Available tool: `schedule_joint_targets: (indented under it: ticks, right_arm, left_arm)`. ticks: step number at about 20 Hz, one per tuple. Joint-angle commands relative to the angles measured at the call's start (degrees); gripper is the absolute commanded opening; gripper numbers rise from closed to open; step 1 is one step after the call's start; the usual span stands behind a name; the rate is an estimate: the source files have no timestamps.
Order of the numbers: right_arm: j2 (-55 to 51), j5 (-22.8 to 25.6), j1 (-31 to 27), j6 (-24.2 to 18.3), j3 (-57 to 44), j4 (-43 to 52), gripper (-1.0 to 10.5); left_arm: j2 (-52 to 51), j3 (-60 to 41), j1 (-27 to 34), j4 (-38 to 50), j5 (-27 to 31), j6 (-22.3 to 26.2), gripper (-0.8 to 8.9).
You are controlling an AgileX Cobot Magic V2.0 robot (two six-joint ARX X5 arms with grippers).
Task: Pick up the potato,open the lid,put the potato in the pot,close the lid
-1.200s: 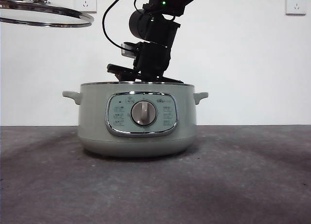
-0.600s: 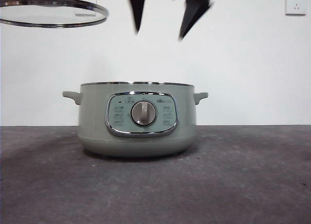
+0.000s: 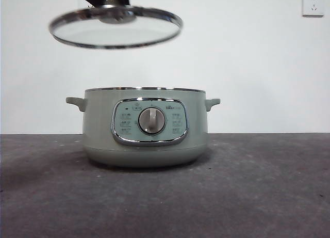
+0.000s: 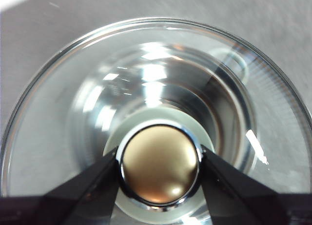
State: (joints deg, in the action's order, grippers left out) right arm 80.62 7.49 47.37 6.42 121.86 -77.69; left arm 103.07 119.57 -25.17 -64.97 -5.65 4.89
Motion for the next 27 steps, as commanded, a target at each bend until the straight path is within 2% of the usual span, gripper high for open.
schedule_joint_targets:
  ticks: [1, 3, 6, 8, 12, 16, 20, 27]
  right_arm:
    - [-6.8, 0.0, 1.7, 0.2, -10.8, -1.5, -0.1]
    - [-13.9, 0.0, 2.8, 1.3, -20.5, -1.5, -0.1]
    - [-23.2, 0.0, 2.9, 6.3, -32.9, -1.5, -0.1]
    - [-27.9, 0.2, 2.9, 9.2, -39.2, -1.5, -0.1]
    - [-34.8, 0.2, 2.9, 14.4, -47.7, -1.5, -0.1]
    - [-37.9, 0.2, 2.9, 16.6, -51.0, -1.5, -0.1]
    - [-38.2, 0.0, 2.9, 16.6, -51.3, -1.5, -0.1]
    - [-38.2, 0.0, 2.9, 16.6, -51.4, -1.5, -0.1]
  left_arm:
    - [1.4, 0.2, -1.6, 2.5, -0.2, -0.4, -0.12]
    - [3.0, 0.2, -3.0, 3.7, -0.1, -0.4, -0.12]
    - [5.0, 0.2, -4.3, 5.1, 2.0, -0.4, -0.12]
    - [6.0, 0.2, -4.5, 5.1, 4.2, -0.4, -0.12]
    - [7.8, 0.2, -4.5, 5.2, 4.1, -0.4, -0.12]
    - [10.6, 0.2, -4.9, 5.3, 4.2, -1.4, -0.12]
    - [13.4, 0.2, -4.9, 5.5, 4.2, -3.2, -0.12]
    - [16.7, 0.2, -4.9, 6.3, 4.2, -3.2, -0.12]
